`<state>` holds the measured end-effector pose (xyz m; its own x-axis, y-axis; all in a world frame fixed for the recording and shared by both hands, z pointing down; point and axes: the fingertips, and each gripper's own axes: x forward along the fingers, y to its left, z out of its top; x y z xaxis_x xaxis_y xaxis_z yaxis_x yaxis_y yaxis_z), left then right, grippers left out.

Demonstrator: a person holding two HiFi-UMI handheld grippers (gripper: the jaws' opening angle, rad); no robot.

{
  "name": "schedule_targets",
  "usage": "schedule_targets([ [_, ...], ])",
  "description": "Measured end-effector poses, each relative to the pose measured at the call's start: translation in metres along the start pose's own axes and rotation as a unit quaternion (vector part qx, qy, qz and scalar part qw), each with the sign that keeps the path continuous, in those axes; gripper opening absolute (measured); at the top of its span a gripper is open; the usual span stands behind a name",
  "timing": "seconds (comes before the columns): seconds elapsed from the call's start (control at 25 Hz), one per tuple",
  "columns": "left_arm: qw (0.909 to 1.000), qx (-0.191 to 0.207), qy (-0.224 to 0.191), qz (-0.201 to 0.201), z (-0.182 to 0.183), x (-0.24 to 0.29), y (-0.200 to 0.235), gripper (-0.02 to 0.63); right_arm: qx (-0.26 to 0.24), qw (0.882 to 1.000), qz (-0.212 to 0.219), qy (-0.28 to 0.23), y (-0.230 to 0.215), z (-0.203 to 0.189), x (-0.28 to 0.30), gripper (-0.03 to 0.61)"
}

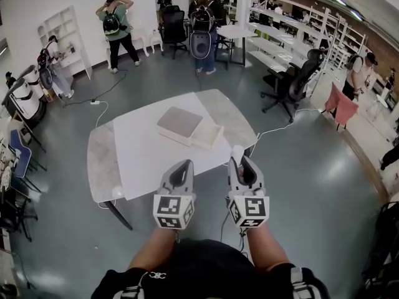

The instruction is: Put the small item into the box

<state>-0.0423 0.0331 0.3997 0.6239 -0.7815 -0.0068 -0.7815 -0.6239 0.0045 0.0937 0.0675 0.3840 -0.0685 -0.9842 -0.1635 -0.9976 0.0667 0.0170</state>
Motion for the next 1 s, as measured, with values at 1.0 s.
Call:
schedule_targets([
  [1.0,0.9999,-0.005,-0.005,-0.01,-0.015,0.091,0.016,0.005,-0.002,1.0,0.001,0.009,-0.044,-0.029,0.072,0.112],
])
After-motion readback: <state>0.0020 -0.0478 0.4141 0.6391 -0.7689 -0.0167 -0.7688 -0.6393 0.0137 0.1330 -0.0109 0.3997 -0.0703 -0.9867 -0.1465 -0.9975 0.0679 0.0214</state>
